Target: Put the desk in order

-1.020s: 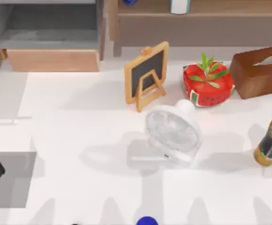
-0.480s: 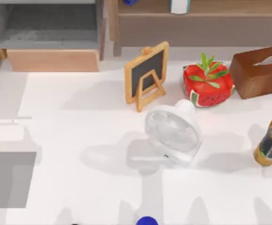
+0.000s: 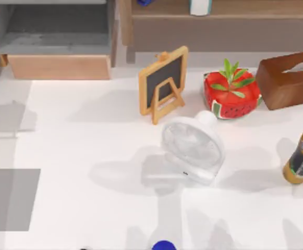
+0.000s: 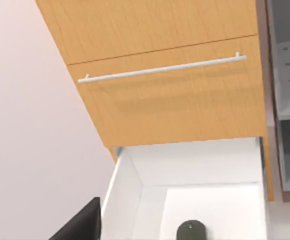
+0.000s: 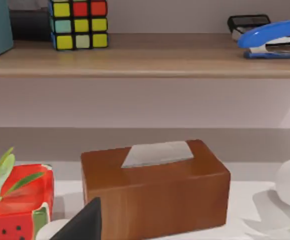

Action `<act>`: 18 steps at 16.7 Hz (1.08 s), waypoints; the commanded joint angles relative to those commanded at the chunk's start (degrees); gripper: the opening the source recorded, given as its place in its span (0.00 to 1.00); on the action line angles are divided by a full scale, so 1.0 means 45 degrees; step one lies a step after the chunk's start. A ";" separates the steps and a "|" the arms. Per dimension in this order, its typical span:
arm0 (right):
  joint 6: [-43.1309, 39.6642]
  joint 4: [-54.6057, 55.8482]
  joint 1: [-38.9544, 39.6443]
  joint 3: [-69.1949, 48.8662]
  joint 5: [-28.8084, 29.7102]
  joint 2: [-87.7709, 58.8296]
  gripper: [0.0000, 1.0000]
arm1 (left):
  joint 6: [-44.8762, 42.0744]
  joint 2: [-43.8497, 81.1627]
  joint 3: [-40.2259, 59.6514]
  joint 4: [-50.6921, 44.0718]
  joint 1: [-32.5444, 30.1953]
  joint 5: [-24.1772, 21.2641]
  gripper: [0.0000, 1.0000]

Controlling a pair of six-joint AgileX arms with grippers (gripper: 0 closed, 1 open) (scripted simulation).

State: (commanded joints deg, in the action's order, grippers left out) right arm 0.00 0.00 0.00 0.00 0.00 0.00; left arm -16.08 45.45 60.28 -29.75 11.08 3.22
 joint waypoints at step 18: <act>0.0000 0.0000 0.0000 0.0000 0.0000 0.0000 1.00 | -0.0590 1.9867 1.6622 -0.9633 0.1897 -0.0737 1.00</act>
State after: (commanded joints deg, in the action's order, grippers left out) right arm 0.00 0.00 0.00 0.00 0.00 0.00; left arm -18.74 134.85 135.08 -73.10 19.61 -0.10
